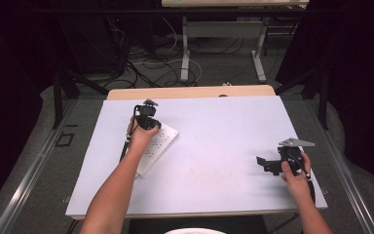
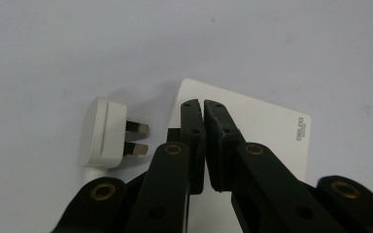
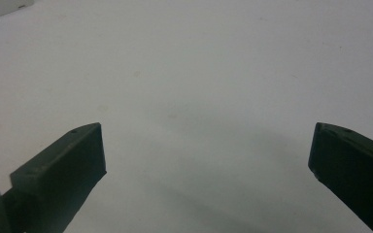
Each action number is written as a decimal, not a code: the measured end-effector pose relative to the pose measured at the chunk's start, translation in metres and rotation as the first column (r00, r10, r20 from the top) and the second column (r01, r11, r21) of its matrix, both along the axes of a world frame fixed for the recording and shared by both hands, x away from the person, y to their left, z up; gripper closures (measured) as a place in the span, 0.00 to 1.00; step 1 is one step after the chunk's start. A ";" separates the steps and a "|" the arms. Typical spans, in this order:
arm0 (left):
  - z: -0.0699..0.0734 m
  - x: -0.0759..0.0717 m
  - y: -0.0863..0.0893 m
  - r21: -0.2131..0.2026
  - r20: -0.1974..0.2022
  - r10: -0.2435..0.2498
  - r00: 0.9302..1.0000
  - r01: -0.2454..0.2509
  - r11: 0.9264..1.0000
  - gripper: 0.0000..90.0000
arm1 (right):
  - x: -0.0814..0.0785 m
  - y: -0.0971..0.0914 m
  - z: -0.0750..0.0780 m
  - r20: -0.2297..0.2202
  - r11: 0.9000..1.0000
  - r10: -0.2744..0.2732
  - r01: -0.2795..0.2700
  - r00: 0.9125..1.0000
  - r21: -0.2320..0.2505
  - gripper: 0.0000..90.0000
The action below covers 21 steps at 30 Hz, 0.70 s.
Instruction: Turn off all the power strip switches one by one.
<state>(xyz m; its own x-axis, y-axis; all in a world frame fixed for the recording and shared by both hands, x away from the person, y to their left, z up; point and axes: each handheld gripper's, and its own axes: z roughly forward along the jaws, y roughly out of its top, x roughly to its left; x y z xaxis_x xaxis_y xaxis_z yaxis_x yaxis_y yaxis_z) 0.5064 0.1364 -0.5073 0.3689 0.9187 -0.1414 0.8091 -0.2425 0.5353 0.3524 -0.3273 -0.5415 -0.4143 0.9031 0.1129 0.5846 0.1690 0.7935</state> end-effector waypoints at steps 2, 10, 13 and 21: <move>0.003 -0.002 0.000 -0.013 0.010 -0.010 1.000 0.010 1.000 0.95 | 0.000 0.000 0.000 0.002 1.000 0.000 0.000 1.000 -0.001 0.00; 0.017 -0.012 -0.002 -0.060 0.072 -0.061 0.996 0.065 0.996 0.84 | -0.001 0.001 0.001 -0.007 1.000 -0.008 0.008 1.000 0.008 0.00; 0.022 -0.016 -0.003 -0.074 0.095 -0.072 0.993 0.079 0.994 0.81 | 0.000 0.000 0.000 -0.002 1.000 -0.006 0.006 1.000 0.000 0.00; 0.034 -0.031 -0.001 -0.098 0.164 -0.099 0.981 0.116 0.988 0.67 | -0.001 -0.001 0.002 0.004 1.000 -0.007 0.007 1.000 0.003 0.00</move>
<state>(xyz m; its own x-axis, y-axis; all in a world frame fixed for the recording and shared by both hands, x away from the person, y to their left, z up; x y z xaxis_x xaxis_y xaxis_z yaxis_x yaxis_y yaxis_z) 0.4755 0.1357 -0.4728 0.4906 0.8551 -0.1678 0.6840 -0.2585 0.6822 0.3513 -0.3280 -0.5397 -0.4082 0.9057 0.1142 0.5825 0.1622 0.7965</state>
